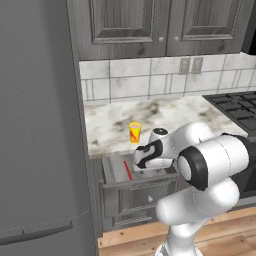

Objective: Pick up the straw from the right drawer and put it inside the smoothie cup.

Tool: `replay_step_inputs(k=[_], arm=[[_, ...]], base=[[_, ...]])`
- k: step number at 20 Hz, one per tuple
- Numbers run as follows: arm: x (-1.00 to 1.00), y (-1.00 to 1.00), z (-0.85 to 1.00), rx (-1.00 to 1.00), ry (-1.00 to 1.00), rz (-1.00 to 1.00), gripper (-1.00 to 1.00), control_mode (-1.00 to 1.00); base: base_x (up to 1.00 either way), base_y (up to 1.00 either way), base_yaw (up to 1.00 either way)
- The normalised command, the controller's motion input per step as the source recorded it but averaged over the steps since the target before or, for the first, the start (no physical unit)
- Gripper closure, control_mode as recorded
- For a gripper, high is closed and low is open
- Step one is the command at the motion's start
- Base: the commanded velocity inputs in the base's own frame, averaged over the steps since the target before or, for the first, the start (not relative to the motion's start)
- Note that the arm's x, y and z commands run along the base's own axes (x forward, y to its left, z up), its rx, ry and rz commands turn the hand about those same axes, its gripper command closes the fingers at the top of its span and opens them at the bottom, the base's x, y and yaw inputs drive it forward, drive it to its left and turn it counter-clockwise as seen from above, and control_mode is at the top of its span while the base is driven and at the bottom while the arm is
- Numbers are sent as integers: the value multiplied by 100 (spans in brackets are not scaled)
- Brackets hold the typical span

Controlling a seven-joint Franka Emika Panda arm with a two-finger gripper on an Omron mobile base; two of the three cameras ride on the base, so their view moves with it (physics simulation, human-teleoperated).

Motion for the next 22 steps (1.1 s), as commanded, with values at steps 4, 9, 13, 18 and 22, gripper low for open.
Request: replay_step_inputs(k=[4, 9, 13, 18, 22], arm=[[15, 0, -30, 0, 0, 0, -100, -100], [22, 0, -20, 0, 0, 0, -100, -100], [22, 0, -19, 0, 0, 0, -100, -100], [21, 0, -21, 0, 1, 0, -100, -100], [16, 0, -29, 0, 7, 0, -100, -100]], base=[[0, 0, 0], [0, 0, 0], [0, 0, 0], [0, 0, 0], [0, 0, 0]])
